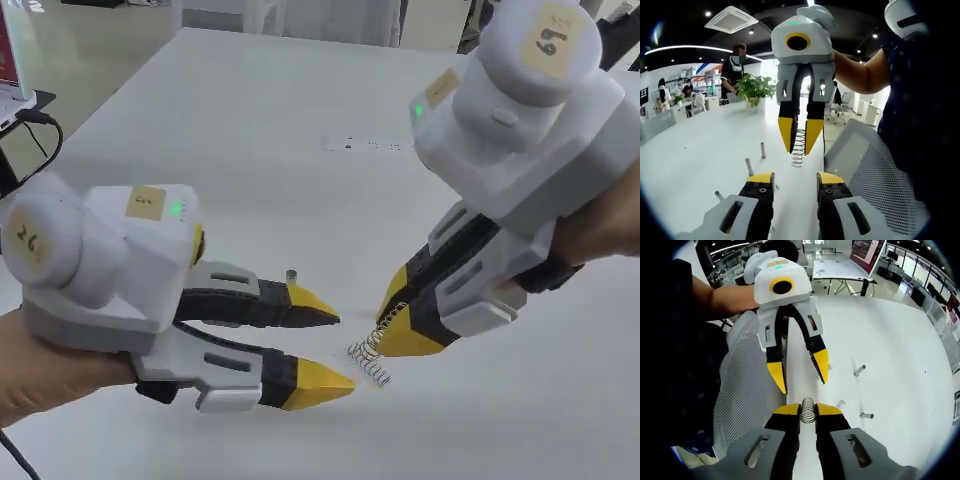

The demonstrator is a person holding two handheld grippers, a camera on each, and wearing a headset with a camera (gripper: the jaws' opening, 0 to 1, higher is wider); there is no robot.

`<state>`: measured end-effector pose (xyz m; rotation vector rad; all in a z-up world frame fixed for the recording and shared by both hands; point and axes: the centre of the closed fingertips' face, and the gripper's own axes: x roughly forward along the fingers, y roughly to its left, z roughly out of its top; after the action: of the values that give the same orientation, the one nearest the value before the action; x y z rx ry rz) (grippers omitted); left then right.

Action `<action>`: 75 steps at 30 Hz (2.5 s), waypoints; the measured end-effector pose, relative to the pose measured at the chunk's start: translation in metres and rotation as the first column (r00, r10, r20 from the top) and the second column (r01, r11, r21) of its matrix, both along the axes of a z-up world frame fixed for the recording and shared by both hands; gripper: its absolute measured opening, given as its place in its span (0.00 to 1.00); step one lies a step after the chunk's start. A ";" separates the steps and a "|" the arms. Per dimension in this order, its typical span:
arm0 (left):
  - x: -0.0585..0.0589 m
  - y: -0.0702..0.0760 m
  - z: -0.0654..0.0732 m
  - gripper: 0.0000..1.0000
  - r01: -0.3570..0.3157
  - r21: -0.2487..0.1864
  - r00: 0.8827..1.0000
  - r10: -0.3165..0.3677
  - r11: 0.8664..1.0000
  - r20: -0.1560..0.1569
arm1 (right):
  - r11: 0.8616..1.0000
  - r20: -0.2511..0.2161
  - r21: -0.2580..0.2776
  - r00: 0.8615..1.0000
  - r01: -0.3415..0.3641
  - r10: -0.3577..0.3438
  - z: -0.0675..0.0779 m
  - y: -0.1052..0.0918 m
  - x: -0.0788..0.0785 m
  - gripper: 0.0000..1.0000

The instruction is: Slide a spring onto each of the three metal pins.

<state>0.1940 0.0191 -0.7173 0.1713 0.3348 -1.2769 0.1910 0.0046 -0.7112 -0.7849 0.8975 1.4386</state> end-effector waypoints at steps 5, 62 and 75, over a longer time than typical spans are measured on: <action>0.004 0.012 -0.002 0.38 -0.057 -0.020 0.998 0.058 0.998 0.001 | 1.000 0.012 -0.012 1.000 0.010 -0.009 -0.001 0.000 0.009 0.08; 0.012 0.067 -0.025 0.95 -0.370 -0.081 0.928 0.371 0.925 0.002 | 0.982 0.134 -0.179 0.991 0.053 -0.029 -0.064 0.084 0.117 0.09; 0.011 0.063 -0.023 0.96 -0.362 -0.084 0.932 0.364 0.928 0.002 | 0.975 0.129 -0.214 0.991 0.053 -0.026 -0.072 0.082 0.123 0.09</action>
<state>0.2052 0.0820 -0.7405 0.0460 0.2827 -0.9190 0.3143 0.0869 -0.7827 -1.0033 0.9782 1.2551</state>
